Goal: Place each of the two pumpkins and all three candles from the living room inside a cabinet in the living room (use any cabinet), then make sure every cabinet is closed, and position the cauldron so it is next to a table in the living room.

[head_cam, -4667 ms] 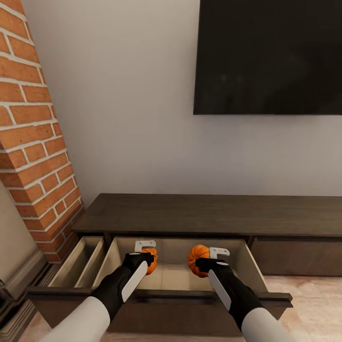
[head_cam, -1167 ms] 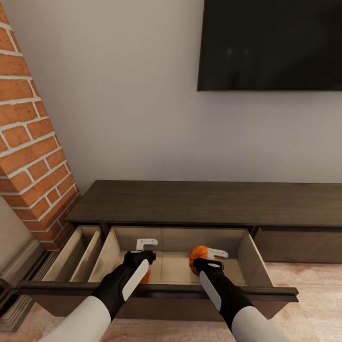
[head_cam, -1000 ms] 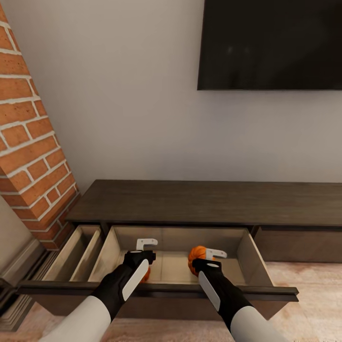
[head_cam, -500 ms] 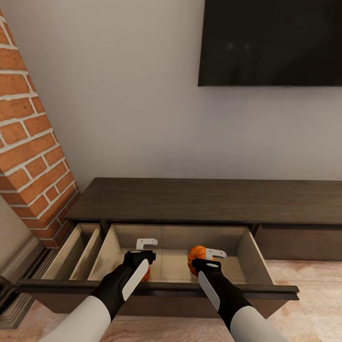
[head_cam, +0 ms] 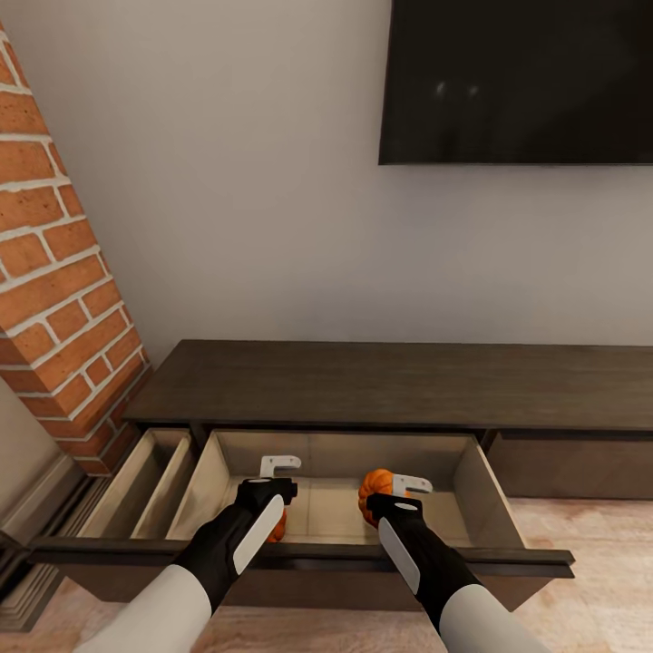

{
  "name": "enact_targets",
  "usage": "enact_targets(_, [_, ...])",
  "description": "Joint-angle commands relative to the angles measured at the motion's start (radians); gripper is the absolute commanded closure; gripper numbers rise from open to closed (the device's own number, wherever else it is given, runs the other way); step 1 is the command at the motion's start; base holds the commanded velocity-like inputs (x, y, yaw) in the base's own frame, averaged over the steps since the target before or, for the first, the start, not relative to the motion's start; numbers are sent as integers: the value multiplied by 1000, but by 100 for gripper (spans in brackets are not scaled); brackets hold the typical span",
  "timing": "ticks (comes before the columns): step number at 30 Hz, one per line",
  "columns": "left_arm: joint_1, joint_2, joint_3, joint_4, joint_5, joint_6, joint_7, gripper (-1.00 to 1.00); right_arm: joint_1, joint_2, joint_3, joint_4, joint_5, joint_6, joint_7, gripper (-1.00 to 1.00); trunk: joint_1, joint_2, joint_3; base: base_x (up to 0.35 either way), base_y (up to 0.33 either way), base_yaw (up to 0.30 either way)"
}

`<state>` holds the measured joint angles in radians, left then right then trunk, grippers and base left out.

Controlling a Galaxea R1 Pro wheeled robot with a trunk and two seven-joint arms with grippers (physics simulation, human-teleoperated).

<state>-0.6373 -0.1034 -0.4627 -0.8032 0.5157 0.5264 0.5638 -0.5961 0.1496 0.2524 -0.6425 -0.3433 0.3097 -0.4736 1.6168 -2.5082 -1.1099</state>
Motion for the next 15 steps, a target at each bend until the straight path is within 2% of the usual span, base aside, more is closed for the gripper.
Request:
enact_targets(1, [-1, 1, -4, -1, 10, 1, 10, -100, -1, -1, 5, -2, -8, 4, -10, 100, 0, 0, -1, 12, 1, 0])
enact_targets(5, [-1, 1, -4, -2, 10, 1, 10, -100, -1, -1, 5, -2, -10, -2, -26, 100, 0, 0, -1, 4, 0, 0])
enact_targets(10, [-1, 1, -4, -2, 10, 1, 10, -100, -1, -1, 5, -7, -7, -6, -105, 100, 0, 0, -1, 0, 0, 0])
enact_targets(15, [-1, 0, -4, -2, 11, 1, 19, -100, -1, -1, 5, -17, -7, 9, -123, 100, 0, 0, -1, 0, 0, 0])
